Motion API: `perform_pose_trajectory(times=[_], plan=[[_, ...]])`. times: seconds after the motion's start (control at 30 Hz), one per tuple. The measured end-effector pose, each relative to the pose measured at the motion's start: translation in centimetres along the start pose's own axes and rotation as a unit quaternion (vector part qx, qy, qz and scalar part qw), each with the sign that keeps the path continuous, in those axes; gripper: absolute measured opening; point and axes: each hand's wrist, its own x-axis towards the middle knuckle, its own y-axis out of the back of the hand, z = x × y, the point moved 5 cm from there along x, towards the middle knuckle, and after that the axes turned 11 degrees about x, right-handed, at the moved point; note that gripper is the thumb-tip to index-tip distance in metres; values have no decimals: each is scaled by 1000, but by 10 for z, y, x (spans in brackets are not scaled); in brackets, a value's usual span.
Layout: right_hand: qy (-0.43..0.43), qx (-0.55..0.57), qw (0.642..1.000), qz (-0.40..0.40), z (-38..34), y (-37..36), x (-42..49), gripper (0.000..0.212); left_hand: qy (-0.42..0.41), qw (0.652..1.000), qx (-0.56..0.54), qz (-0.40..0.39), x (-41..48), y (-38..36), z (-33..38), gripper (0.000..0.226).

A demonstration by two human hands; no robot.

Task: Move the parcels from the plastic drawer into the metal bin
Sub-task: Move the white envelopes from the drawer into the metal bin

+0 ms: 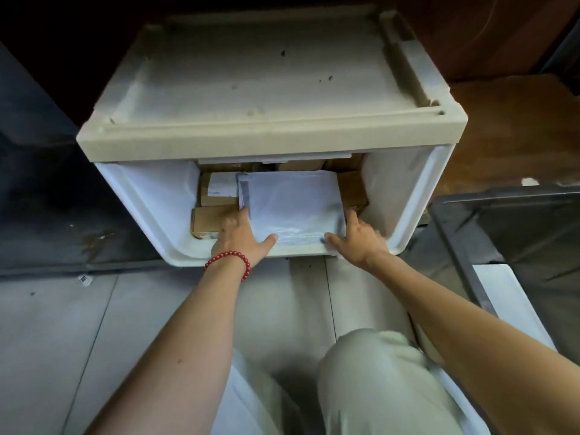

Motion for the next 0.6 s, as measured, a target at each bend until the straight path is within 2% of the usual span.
perform_pose_trajectory(times=[0.1, 0.17, 0.3, 0.5, 0.6], plan=[[-9, 133, 991, 30, -7, 2, -2, 55, 26, 994, -101, 24, 1, 6, -2, 80], [-8, 185, 981, 63, -11, 5, -8, 47, 21, 992, -121, 37, -2, 11, -4, 74], [4, 258, 962, 92, -15, 9, -31, 46, -6, 995, -92, 37, -19, 19, -4, 66], [37, 326, 937, 122, -10, 13, -81, 49, -47, 998, -13, 45, -65, 37, -3, 69], [47, 351, 924, 141, -3, 24, -108, 46, -76, 994, -12, 73, -93, 54, -3, 70]])
